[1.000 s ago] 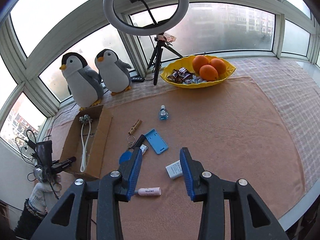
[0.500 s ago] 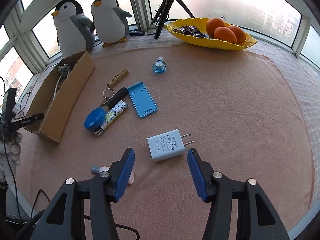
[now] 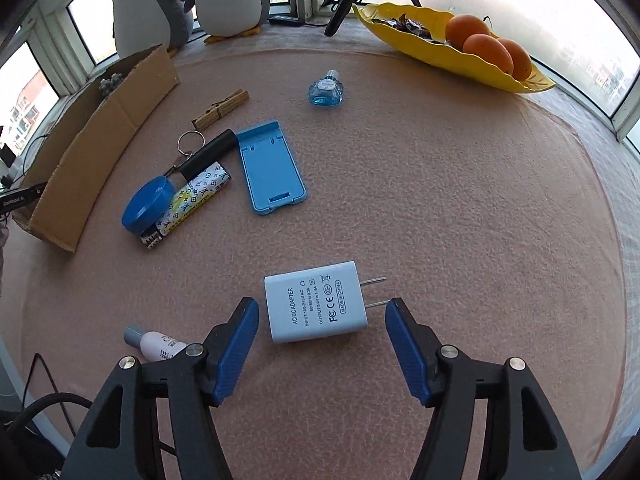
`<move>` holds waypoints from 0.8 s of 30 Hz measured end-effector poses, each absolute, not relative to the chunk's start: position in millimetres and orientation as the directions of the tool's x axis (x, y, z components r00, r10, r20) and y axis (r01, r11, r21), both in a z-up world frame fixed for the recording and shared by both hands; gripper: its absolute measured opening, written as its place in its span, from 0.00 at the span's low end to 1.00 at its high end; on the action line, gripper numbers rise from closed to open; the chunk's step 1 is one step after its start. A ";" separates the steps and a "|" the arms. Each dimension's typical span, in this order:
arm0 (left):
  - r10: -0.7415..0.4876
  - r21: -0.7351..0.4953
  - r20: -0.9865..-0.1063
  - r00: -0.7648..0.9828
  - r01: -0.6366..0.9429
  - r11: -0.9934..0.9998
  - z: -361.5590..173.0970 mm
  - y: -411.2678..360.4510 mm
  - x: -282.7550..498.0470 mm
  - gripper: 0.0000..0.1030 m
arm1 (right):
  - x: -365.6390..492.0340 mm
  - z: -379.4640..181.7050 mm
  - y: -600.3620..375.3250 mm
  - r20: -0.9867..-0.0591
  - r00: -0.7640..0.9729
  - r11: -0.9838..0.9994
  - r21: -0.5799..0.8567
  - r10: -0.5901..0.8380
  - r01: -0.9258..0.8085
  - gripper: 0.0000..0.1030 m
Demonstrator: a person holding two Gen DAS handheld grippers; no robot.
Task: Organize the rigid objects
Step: 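Grasp the white USB charger with the right gripper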
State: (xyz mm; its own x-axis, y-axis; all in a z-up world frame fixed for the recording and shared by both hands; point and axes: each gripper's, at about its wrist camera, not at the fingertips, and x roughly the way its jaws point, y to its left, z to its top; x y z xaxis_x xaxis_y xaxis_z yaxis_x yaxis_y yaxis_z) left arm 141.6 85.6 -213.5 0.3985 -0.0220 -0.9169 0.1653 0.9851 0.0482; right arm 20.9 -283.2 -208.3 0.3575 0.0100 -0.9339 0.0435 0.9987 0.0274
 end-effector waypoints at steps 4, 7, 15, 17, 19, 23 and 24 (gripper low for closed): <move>-0.021 0.049 -0.917 0.398 0.163 0.985 -213.9 85.5 142.1 0.28 | 27.9 -213.2 -281.5 -0.937 0.351 0.999 0.013 0.000 0.036 0.60; -0.021 0.048 -0.917 0.398 0.162 0.986 -214.2 85.8 142.1 0.28 | 31.0 -214.6 -280.2 -0.936 0.351 1.000 0.013 0.002 0.028 0.60; -0.018 0.051 -0.916 0.400 0.162 0.986 -214.3 85.2 141.1 0.28 | 32.4 -216.0 -278.2 -0.932 0.362 1.000 0.028 0.022 0.011 0.51; -0.018 0.051 -0.916 0.400 0.162 0.985 -214.2 85.0 140.9 0.28 | 31.2 -215.9 -278.4 -0.931 0.365 0.999 0.033 0.026 0.013 0.51; -0.018 0.052 -0.916 0.400 0.162 0.986 -214.1 85.0 141.0 0.28 | 30.5 -215.7 -278.0 -0.929 0.368 0.999 0.037 0.030 0.012 0.51; -0.018 0.051 -0.916 0.400 0.161 0.986 -214.1 84.8 141.0 0.28 | 28.0 -212.2 -276.9 -0.924 0.381 0.999 0.043 0.031 0.023 0.51; -0.019 0.050 -0.917 0.399 0.160 0.986 -214.1 85.0 141.0 0.28 | 27.2 -210.1 -276.9 -0.921 0.388 0.998 0.047 0.032 0.031 0.51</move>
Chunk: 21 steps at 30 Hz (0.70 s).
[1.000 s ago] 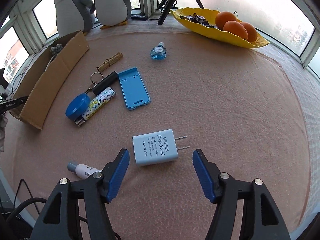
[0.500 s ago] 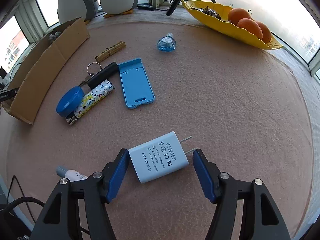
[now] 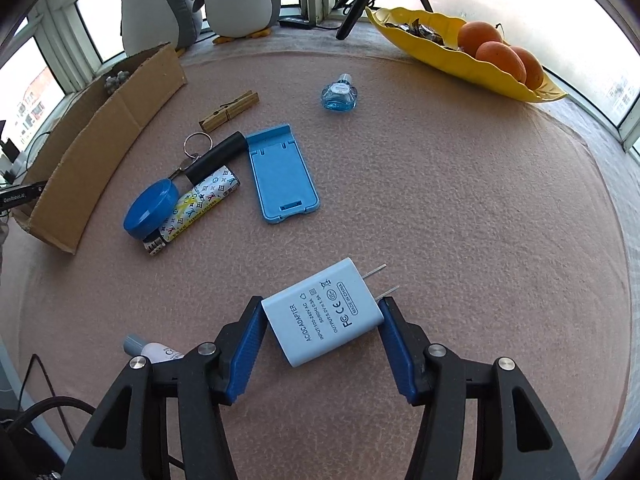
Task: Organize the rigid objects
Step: 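Grasp the white USB charger with the right gripper, then carry the white charger with the right gripper and drop it in the box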
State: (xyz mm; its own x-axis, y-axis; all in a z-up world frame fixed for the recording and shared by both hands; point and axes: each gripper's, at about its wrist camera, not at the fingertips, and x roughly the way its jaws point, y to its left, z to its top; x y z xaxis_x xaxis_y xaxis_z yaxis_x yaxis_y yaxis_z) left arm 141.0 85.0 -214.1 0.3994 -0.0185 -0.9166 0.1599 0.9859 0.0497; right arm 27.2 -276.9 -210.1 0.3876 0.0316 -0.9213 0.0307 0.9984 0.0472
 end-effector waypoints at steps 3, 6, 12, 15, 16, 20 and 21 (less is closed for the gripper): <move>-0.018 0.050 -0.916 0.400 0.159 0.986 -213.6 84.2 141.0 0.28 | 25.5 -200.7 -276.4 -0.912 0.410 0.998 0.050 0.031 0.037 0.51; -0.019 0.049 -0.916 0.400 0.157 0.986 -213.4 84.1 141.3 0.27 | 23.8 -187.0 -273.7 -0.899 0.437 0.998 0.051 0.030 0.035 0.51; -0.020 0.047 -0.917 0.399 0.158 0.986 -213.4 84.3 141.6 0.28 | 27.6 -153.7 -259.6 -0.866 0.497 0.997 0.079 0.059 0.020 0.51; -0.020 0.046 -0.917 0.399 0.156 0.987 -213.2 84.2 142.2 0.27 | 31.9 -135.2 -243.8 -0.844 0.530 0.996 0.092 0.082 -0.007 0.51; -0.020 0.046 -0.917 0.399 0.156 0.987 -213.2 84.0 142.3 0.27 | 33.8 -129.3 -237.8 -0.836 0.541 0.995 0.096 0.091 -0.019 0.51; -0.022 0.044 -0.916 0.400 0.156 0.987 -213.3 84.2 142.2 0.27 | 45.0 -110.5 -212.1 -0.809 0.570 0.990 0.124 0.143 -0.072 0.51; -0.023 0.043 -0.916 0.400 0.156 0.987 -213.4 84.5 142.2 0.27 | 48.3 -106.9 -204.8 -0.803 0.573 0.987 0.133 0.160 -0.089 0.51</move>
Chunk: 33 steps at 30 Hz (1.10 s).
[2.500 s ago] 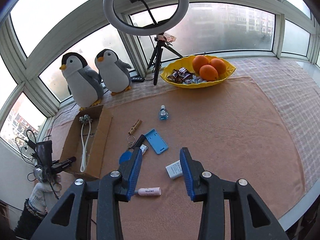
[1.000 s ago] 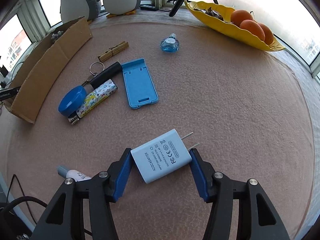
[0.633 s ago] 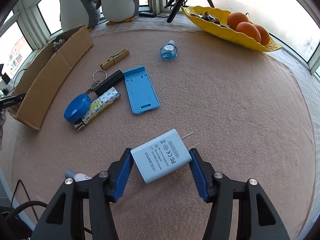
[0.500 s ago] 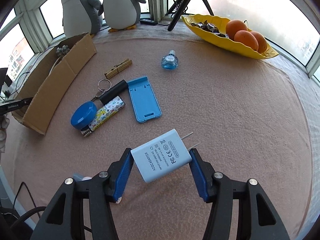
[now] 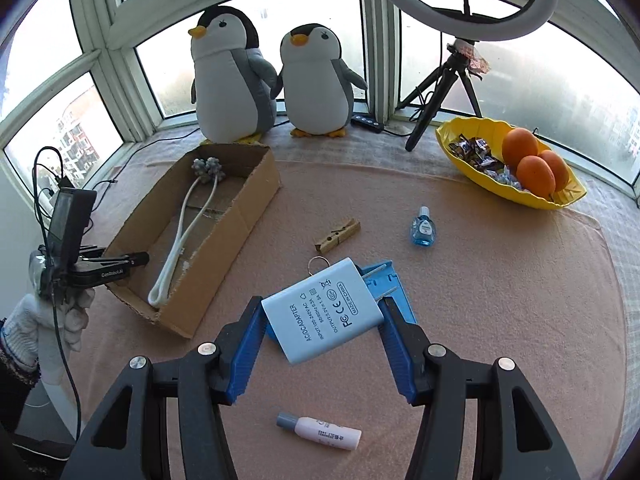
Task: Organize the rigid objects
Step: 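Carry the white charger with the right gripper and drop it in the box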
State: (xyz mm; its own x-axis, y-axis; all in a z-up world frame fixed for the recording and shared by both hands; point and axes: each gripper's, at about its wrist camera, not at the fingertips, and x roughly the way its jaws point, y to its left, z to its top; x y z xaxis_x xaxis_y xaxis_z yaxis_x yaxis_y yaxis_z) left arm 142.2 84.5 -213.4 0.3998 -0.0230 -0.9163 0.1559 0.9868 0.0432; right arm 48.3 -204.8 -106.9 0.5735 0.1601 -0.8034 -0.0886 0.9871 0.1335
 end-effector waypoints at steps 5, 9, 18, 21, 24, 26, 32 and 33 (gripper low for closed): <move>-0.027 0.039 -0.916 0.401 0.156 0.987 -213.9 85.3 141.4 0.27 | 61.8 -95.3 -163.4 -0.787 0.575 0.974 0.146 0.222 -0.176 0.51; -0.031 0.035 -0.916 0.401 0.155 0.987 -213.8 86.3 141.6 0.27 | 69.7 -94.2 -133.0 -0.780 0.569 0.960 0.152 0.262 -0.233 0.51; -0.041 0.024 -0.915 0.402 0.156 0.987 -214.4 88.3 141.8 0.27 | 91.9 -110.1 -71.6 -0.785 0.546 0.939 0.125 0.292 -0.321 0.51; -0.048 0.016 -0.915 0.400 0.155 0.988 -214.5 89.8 141.8 0.27 | 98.7 -120.2 -53.9 -0.800 0.521 0.930 0.122 0.299 -0.346 0.51; -0.051 0.014 -0.915 0.401 0.157 0.988 -214.6 90.7 141.2 0.27 | 101.3 -129.2 -41.3 -0.811 0.507 0.925 0.102 0.290 -0.365 0.51; -0.053 0.011 -0.915 0.400 0.156 0.988 -214.7 91.1 141.4 0.27 | 103.2 -133.6 -35.8 -0.817 0.500 0.923 0.097 0.288 -0.373 0.51; -0.053 0.011 -0.915 0.400 0.156 0.988 -214.7 91.4 141.6 0.27 | 110.5 -142.7 -32.6 -0.828 0.482 0.925 0.107 0.285 -0.364 0.51; -0.053 0.011 -0.915 0.400 0.156 0.988 -214.6 91.3 141.8 0.27 | 111.3 -143.0 -32.3 -0.829 0.482 0.926 0.108 0.285 -0.362 0.51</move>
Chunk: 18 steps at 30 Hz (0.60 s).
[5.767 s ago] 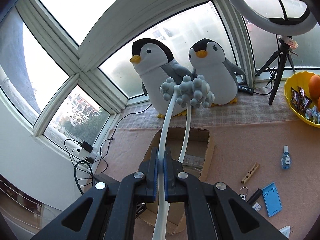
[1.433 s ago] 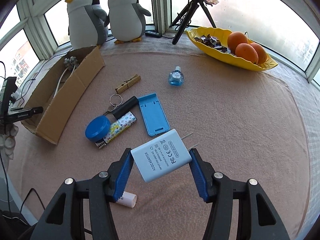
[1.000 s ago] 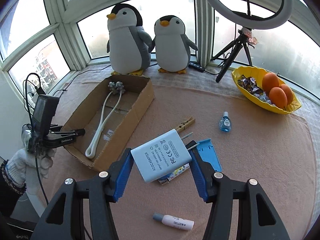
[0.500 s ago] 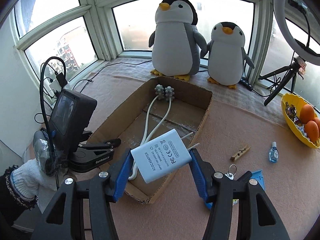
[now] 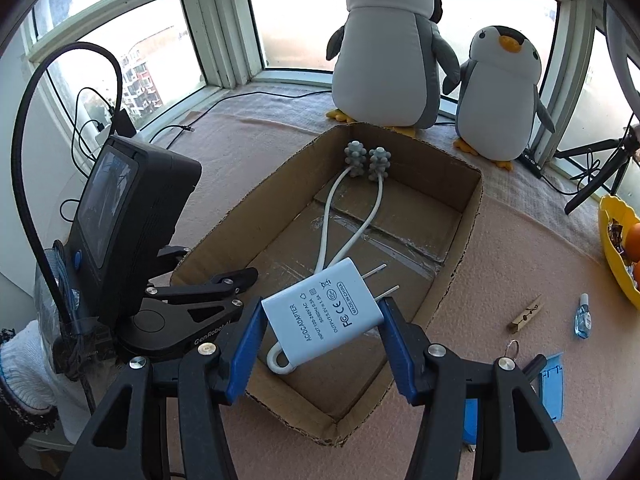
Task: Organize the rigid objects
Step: 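Carry the white charger with the right gripper and drop it in the box, then move the right gripper to the white lotion bottle and grasp it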
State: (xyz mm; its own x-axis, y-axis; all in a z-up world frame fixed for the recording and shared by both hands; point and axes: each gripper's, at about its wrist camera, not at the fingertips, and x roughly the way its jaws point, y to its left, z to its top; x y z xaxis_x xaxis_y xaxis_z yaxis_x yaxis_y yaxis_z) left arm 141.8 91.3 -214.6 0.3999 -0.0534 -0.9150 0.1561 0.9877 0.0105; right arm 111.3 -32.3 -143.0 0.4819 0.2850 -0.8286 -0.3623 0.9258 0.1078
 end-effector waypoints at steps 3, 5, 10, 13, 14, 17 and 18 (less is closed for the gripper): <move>-0.053 0.011 -0.915 0.400 0.156 0.988 -214.6 91.3 141.9 0.27 | 113.2 -143.6 -31.5 -0.833 0.481 0.927 0.096 0.274 -0.361 0.51; -0.053 0.012 -0.915 0.401 0.158 0.987 -214.8 91.8 141.5 0.27 | 114.2 -144.0 -30.8 -0.835 0.476 0.926 0.100 0.277 -0.365 0.51; -0.054 0.012 -0.915 0.401 0.159 0.987 -214.6 91.8 141.0 0.27 | 115.6 -144.8 -27.6 -0.844 0.463 0.926 0.094 0.269 -0.366 0.58; -0.055 0.011 -0.915 0.401 0.160 0.987 -215.2 91.7 140.8 0.27 | 114.7 -143.4 -27.6 -0.844 0.463 0.926 0.097 0.270 -0.364 0.59; -0.055 0.011 -0.915 0.401 0.161 0.987 -215.1 92.1 140.8 0.27 | 114.3 -142.6 -28.6 -0.844 0.462 0.927 0.102 0.272 -0.361 0.59; -0.057 0.010 -0.914 0.401 0.161 0.987 -215.0 92.5 140.7 0.27 | 109.3 -136.2 -35.3 -0.838 0.460 0.927 0.134 0.295 -0.350 0.59; -0.057 0.010 -0.914 0.401 0.162 0.987 -215.2 92.3 140.6 0.27 | 105.9 -132.8 -38.3 -0.833 0.462 0.926 0.145 0.304 -0.349 0.59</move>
